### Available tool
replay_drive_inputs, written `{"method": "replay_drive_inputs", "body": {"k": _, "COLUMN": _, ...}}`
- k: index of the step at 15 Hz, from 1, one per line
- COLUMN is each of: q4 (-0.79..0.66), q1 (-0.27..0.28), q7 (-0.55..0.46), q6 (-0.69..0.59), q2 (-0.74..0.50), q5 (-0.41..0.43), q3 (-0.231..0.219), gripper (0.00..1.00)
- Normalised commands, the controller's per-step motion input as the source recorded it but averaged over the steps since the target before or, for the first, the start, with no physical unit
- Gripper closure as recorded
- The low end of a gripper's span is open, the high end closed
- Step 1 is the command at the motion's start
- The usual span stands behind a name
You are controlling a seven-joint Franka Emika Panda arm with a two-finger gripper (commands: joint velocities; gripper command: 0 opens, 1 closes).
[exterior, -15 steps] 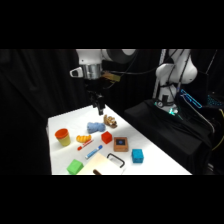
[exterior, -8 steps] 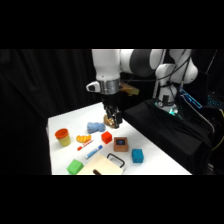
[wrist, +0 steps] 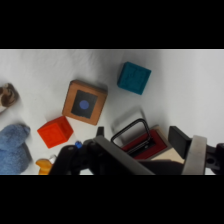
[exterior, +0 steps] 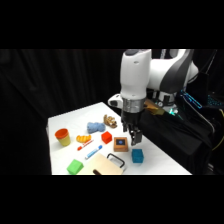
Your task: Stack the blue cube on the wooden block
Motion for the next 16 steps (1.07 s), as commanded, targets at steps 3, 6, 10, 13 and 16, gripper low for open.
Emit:
{"method": "replay_drive_inputs", "body": {"k": 3, "q4": -0.19, "q1": 0.116, "q7": 0.6, "q6": 0.28, "q2": -0.02, "q5": -0.246, "q3": 0.009, "gripper": 0.0}}
{"method": "replay_drive_inputs", "body": {"k": 6, "q4": -0.17, "q1": 0.083, "q7": 0.51, "q6": 0.28, "q2": 0.01, "q5": -0.246, "q3": -0.008, "gripper": 0.0}}
{"method": "replay_drive_inputs", "body": {"k": 10, "q4": -0.1, "q1": 0.053, "q7": 0.36, "q6": 0.36, "q2": 0.13, "q5": -0.203, "q3": -0.062, "gripper": 0.0}}
{"method": "replay_drive_inputs", "body": {"k": 13, "q4": -0.05, "q1": 0.104, "q7": 0.26, "q6": 0.36, "q2": 0.17, "q5": -0.157, "q3": -0.133, "gripper": 0.0}}
{"method": "replay_drive_inputs", "body": {"k": 16, "q4": -0.02, "q1": 0.166, "q7": 0.21, "q6": 0.29, "q2": 0.16, "q5": -0.108, "q3": -0.17, "gripper": 0.0}}
